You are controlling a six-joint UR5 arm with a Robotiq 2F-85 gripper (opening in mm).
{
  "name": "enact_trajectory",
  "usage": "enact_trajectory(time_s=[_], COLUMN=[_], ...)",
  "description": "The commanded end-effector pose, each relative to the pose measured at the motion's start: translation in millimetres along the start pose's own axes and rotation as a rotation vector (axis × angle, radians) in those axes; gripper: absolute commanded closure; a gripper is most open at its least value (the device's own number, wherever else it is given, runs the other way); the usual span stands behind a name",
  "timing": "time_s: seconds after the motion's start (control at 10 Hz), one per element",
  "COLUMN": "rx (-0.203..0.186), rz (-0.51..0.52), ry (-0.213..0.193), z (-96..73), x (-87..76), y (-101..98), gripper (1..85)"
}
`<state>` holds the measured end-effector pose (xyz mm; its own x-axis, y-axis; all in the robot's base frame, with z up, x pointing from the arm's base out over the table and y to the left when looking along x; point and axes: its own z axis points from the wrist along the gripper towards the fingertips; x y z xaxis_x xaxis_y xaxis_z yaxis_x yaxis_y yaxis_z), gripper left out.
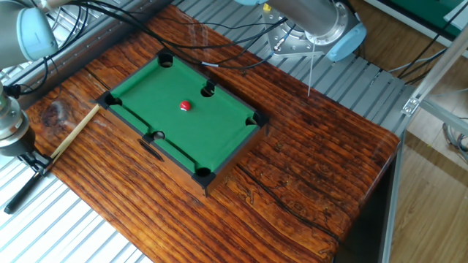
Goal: Hit the pool ball
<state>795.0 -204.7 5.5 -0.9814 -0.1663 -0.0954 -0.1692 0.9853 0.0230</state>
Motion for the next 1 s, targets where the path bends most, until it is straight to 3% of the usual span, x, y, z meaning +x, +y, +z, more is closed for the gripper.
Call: enact_trajectory(time_s=[0.0, 0.3, 0.6, 0.9], rx=[-0.01, -0.015, 0.027, 0.053], rz=[0.011, 0.023, -0.005, 0.012], ry=[-0.006, -0.007, -0.04, -0.033], z=[-1.4, -6.1, -27.3, -57.0], x=[-1.2, -0.5, -6.0, 5.3], y=[1.4, 3.2, -8.3, -11.3], gripper=[81.3, 84.7, 84.7, 84.7])
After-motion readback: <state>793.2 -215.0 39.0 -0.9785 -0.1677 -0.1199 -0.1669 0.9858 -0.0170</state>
